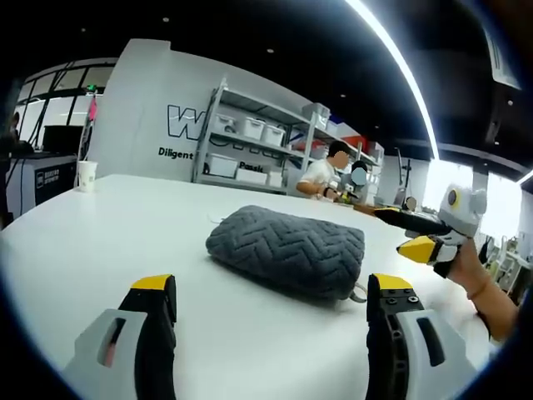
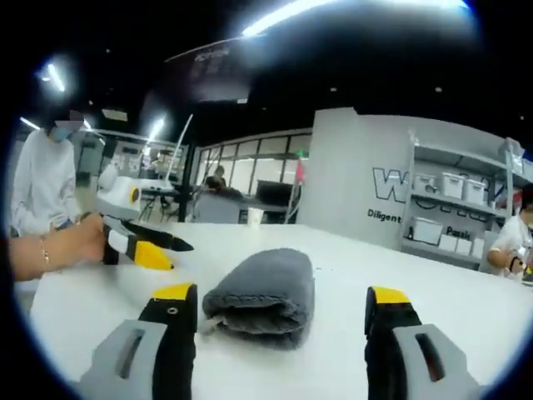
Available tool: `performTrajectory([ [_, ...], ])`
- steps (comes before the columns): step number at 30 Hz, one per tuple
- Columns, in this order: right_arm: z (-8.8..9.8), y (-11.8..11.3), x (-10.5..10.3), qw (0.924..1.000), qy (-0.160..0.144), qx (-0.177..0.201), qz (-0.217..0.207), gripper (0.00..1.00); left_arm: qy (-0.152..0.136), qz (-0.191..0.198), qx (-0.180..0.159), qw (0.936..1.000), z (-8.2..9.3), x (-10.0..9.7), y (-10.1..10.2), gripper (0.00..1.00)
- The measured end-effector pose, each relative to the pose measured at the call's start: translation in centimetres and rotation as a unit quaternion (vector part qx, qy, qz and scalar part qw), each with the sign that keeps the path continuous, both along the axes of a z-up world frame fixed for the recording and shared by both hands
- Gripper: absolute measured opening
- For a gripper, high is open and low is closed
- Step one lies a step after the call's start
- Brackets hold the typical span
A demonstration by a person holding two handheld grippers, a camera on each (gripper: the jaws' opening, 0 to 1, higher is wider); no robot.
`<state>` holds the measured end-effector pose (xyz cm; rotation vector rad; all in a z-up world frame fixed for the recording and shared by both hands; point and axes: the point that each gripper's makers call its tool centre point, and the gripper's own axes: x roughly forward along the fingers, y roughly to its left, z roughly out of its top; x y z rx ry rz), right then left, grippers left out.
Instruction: Open the folded towel by lifting each exposed corner and separating the folded layers until the towel lies flat within the target outline without major curled edges
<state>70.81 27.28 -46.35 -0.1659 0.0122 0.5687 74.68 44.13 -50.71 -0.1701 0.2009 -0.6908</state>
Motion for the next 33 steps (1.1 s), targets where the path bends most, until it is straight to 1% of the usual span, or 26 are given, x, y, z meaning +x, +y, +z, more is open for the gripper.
performTrajectory([
  [2, -0.1, -0.3, 0.3, 0.9999, 0.007, 0.010, -0.001, 0.99, 0.000, 0.000, 0.001, 1.0000, 0.0, -0.1, 0.0, 0.93],
  [6, -0.9, -1.3, 1.1, 0.9995, 0.025, 0.009, -0.018, 0.99, 0.001, -0.002, 0.004, 1.0000, -0.1, -0.2, -0.1, 0.93],
  [11, -1.6, -1.8, 1.6, 0.9987, 0.042, 0.018, -0.023, 0.99, 0.000, -0.003, 0.003, 1.0000, 0.0, -0.2, -0.1, 0.93],
  [16, -1.4, -1.4, 1.4, 0.9990, 0.038, 0.017, -0.015, 0.99, 0.000, -0.004, 0.002, 1.0000, 0.0, -0.2, -0.2, 0.93],
  [20, -1.6, -1.1, 1.3, 0.9989, 0.044, 0.018, -0.007, 0.99, 0.000, -0.004, 0.004, 1.0000, -0.1, -0.4, -0.2, 0.93],
  [22, -1.7, -1.0, 1.3, 0.9988, 0.047, 0.012, -0.004, 0.98, 0.001, -0.005, 0.006, 1.0000, -0.1, -0.4, -0.3, 0.93],
  [24, -1.7, -0.9, 1.1, 0.9989, 0.046, 0.010, -0.001, 0.95, 0.001, -0.006, 0.007, 1.0000, -0.2, -0.5, -0.3, 0.93],
  [26, -1.8, -0.3, 0.8, 0.9985, 0.051, 0.012, 0.014, 0.87, 0.003, -0.008, 0.009, 0.9999, -0.3, -0.5, -0.4, 0.93],
  [28, -2.0, 0.2, 0.4, 0.9982, 0.055, 0.013, 0.020, 0.86, 0.001, -0.008, 0.010, 0.9999, -0.2, -0.5, -0.4, 0.93],
  [30, -2.2, 0.3, 0.5, 0.9986, 0.049, -0.001, 0.017, 0.81, 0.000, -0.008, 0.011, 0.9999, -0.2, -0.5, -0.4, 0.93],
  [31, -2.2, 0.2, 0.6, 0.9988, 0.046, -0.007, 0.012, 0.77, 0.000, -0.008, 0.011, 0.9999, -0.2, -0.5, -0.4, 0.93],
  [32, -2.5, 0.0, 0.8, 0.9988, 0.045, -0.018, 0.003, 0.70, -0.001, -0.008, 0.012, 0.9999, -0.2, -0.4, -0.4, 0.93],
  [33, -2.7, 0.0, 0.9, 0.9987, 0.046, -0.022, -0.002, 0.66, 0.000, -0.009, 0.013, 0.9999, -0.2, -0.4, -0.5, 0.93],
])
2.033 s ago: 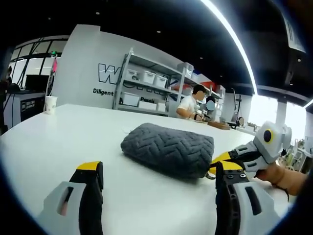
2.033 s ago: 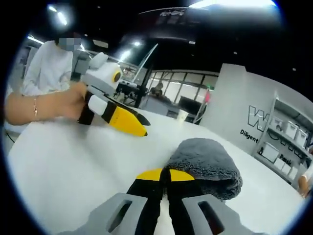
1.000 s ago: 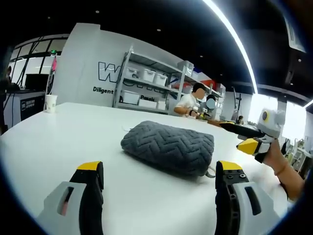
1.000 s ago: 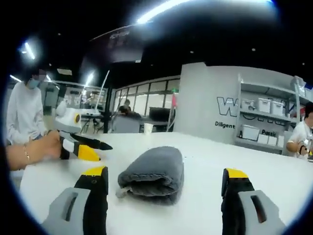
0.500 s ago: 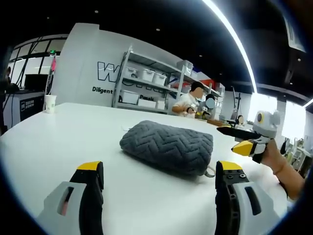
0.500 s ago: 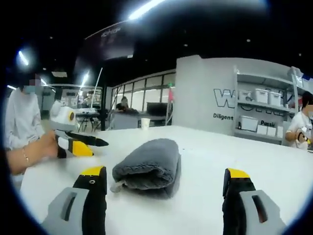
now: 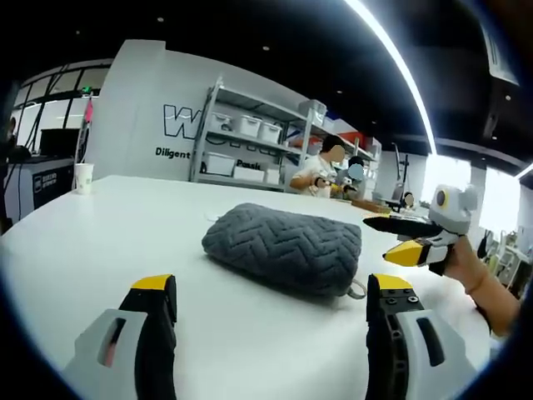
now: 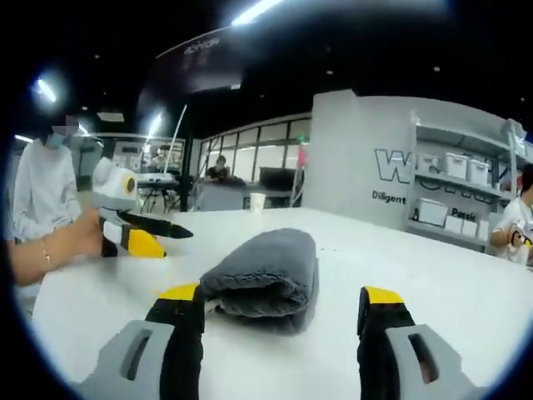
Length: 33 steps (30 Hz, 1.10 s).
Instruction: Open the folded towel by lifting each exposed corner and separating the folded layers until the towel lies flat within the target outline without major curled edges
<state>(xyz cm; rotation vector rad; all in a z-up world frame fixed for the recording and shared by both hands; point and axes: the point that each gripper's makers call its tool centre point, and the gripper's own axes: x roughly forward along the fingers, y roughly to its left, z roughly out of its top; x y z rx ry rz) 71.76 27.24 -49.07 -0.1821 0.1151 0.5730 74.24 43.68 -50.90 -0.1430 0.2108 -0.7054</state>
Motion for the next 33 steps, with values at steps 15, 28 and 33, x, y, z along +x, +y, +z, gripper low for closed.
performTrajectory([
  [15, -1.6, 0.0, 1.7, 0.9987, -0.016, -0.039, -0.028, 0.22, -0.013, -0.024, 0.043, 0.9987, -0.3, -0.8, -1.2, 0.92],
  [28, -1.7, -0.4, 1.9, 0.9945, -0.024, -0.087, -0.053, 0.03, -0.011, -0.022, 0.046, 0.9987, -0.5, -0.9, -1.0, 0.91],
  [33, -1.7, 0.0, 2.1, 0.9916, -0.032, -0.115, -0.050, 0.01, -0.012, -0.021, 0.043, 0.9988, -0.4, -0.9, -1.0, 0.91],
])
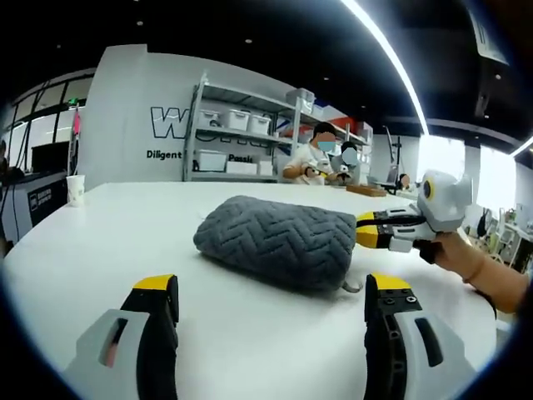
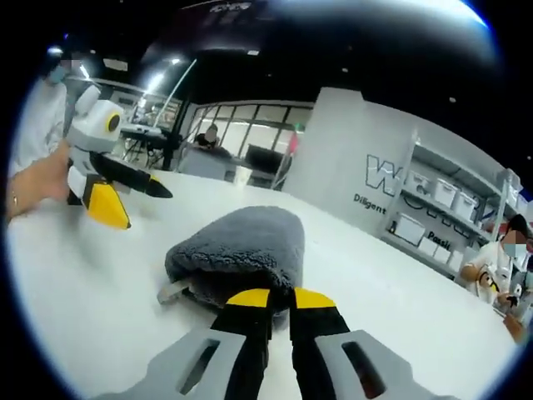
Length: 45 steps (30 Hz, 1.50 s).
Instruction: Open the folded towel by lifting each exposed corner and separating the folded layers until the towel lies flat within the target outline without major curled edges
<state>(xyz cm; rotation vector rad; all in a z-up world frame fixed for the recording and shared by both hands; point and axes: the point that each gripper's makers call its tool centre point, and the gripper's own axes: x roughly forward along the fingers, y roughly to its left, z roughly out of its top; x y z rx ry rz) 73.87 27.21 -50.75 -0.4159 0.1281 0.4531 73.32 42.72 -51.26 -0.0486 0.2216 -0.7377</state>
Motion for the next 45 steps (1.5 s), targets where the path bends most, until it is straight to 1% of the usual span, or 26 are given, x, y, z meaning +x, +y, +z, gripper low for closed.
performTrajectory([
  [3, 0.0, 0.3, -0.1, 1.0000, -0.001, -0.005, 0.005, 0.01, 0.001, -0.004, 0.002, 1.0000, -0.1, -0.1, -0.1, 0.91],
  [4, 0.2, 0.5, -0.4, 1.0000, -0.001, -0.004, 0.007, 0.01, 0.000, -0.005, 0.004, 1.0000, -0.1, -0.1, -0.1, 0.91],
  [5, 0.3, 0.7, -1.2, 0.9999, -0.001, 0.000, 0.010, 0.01, 0.000, -0.006, 0.005, 1.0000, -0.1, -0.1, -0.1, 0.91],
  [7, 0.5, 1.1, -1.6, 0.9998, 0.002, 0.007, 0.018, 0.01, 0.000, -0.005, 0.007, 1.0000, -0.1, 0.0, -0.1, 0.91],
  [9, 0.6, 1.6, -2.9, 0.9996, 0.002, 0.010, 0.025, 0.01, 0.001, -0.004, 0.005, 1.0000, -0.1, 0.0, 0.0, 0.91],
  [15, 0.2, 2.3, -3.9, 0.9992, 0.013, 0.003, 0.037, 0.00, 0.001, -0.003, 0.003, 1.0000, -0.1, -0.1, 0.1, 0.91],
  [17, 0.1, 2.4, -3.6, 0.9988, 0.022, 0.010, 0.042, 0.00, 0.001, -0.002, 0.001, 1.0000, -0.1, -0.1, 0.1, 0.91],
  [20, -0.2, 2.9, -4.1, 0.9977, 0.037, 0.015, 0.055, 0.00, 0.001, -0.001, -0.001, 1.0000, 0.0, 0.0, 0.2, 0.91],
  [27, -0.4, 4.3, -5.1, 0.9951, 0.048, 0.017, 0.086, 0.00, 0.000, -0.001, -0.002, 1.0000, 0.1, 0.0, 0.2, 0.91],
  [29, -0.5, 4.3, -4.9, 0.9945, 0.049, 0.012, 0.091, 0.00, 0.000, -0.001, -0.002, 1.0000, 0.1, 0.1, 0.2, 0.91],
  [36, -0.9, 5.0, -5.3, 0.9920, 0.058, 0.002, 0.113, 0.00, -0.001, -0.002, 0.001, 1.0000, 0.1, 0.1, 0.2, 0.91],
  [40, -0.9, 4.8, -5.2, 0.9922, 0.049, -0.009, 0.114, 0.00, -0.001, -0.003, 0.003, 1.0000, 0.0, 0.1, 0.1, 0.91],
  [42, -0.6, 4.7, -5.1, 0.9923, 0.037, -0.012, 0.118, 0.02, -0.001, -0.003, 0.003, 1.0000, 0.0, 0.1, 0.1, 0.91],
  [43, -0.6, 4.7, -5.2, 0.9920, 0.041, -0.011, 0.119, 0.04, -0.001, -0.002, 0.003, 1.0000, 0.0, 0.1, 0.1, 0.91],
  [44, -0.6, 4.7, -5.2, 0.9917, 0.044, -0.009, 0.120, 0.06, 0.000, -0.002, 0.003, 1.0000, 0.1, 0.1, 0.1, 0.91],
  [45, -0.7, 4.7, -5.2, 0.9913, 0.046, -0.008, 0.123, 0.12, 0.000, -0.003, 0.002, 1.0000, 0.1, 0.1, 0.1, 0.91],
])
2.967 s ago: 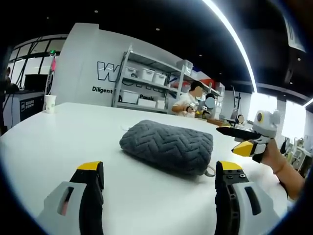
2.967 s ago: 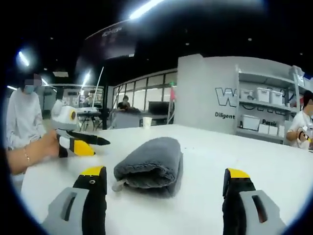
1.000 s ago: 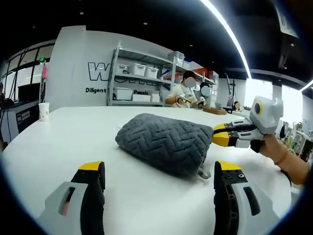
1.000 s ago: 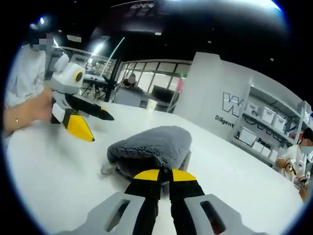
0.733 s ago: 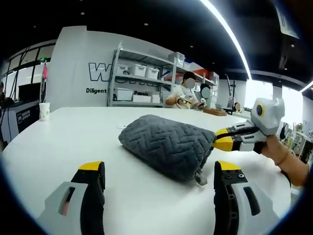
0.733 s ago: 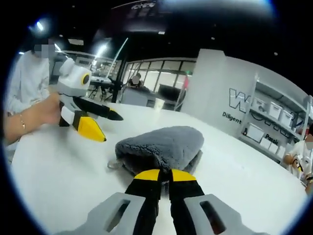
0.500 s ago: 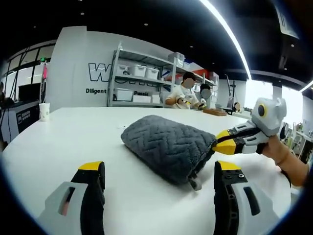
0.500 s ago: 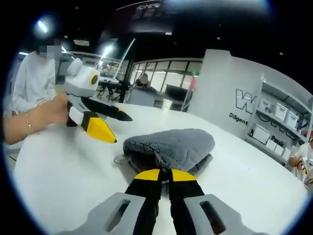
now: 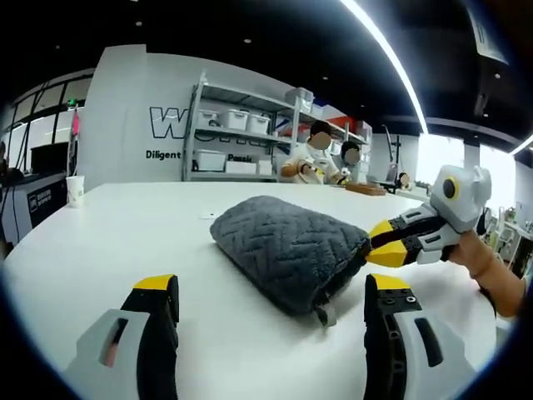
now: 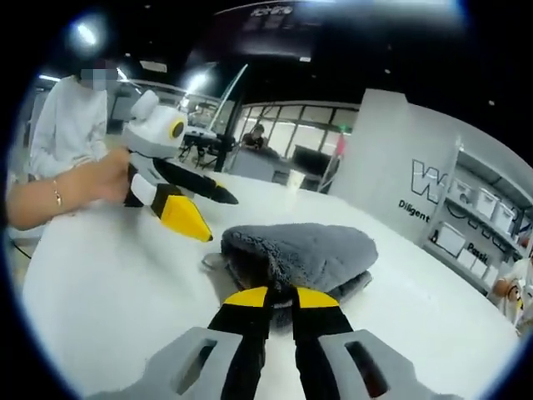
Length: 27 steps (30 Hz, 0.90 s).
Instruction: Open the folded towel by lifting each exposed corner and separating the folded layers until the towel lies flat within the target outline without major curled edges
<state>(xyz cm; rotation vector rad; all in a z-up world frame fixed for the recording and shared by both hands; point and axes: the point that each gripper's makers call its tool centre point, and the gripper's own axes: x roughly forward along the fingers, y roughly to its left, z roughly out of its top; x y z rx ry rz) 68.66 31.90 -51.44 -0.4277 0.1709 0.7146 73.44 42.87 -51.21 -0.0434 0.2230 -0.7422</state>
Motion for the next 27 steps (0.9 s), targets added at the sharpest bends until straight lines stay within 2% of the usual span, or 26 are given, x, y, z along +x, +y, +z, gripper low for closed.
performTrajectory([
  [4, -0.6, -0.2, -0.1, 0.9998, 0.018, -0.005, 0.003, 0.42, -0.001, -0.001, 0.001, 1.0000, 0.0, -0.1, 0.0, 0.91],
  [7, -0.5, -0.7, -0.1, 0.9998, 0.021, -0.004, 0.000, 0.52, -0.001, -0.001, 0.000, 1.0000, 0.0, -0.2, -0.1, 0.91],
  [17, 1.0, -2.6, 1.1, 0.9978, 0.027, 0.056, -0.024, 0.89, 0.000, -0.004, 0.006, 1.0000, -0.2, -0.1, -0.2, 0.91],
  [22, 0.8, -3.6, 1.7, 0.9968, 0.033, 0.055, -0.047, 0.99, 0.000, -0.004, 0.008, 1.0000, -0.2, -0.1, -0.3, 0.91],
  [27, 0.2, -5.2, 2.4, 0.9940, 0.046, 0.054, -0.083, 0.99, -0.002, -0.006, 0.010, 0.9999, -0.2, -0.1, -0.3, 0.91],
])
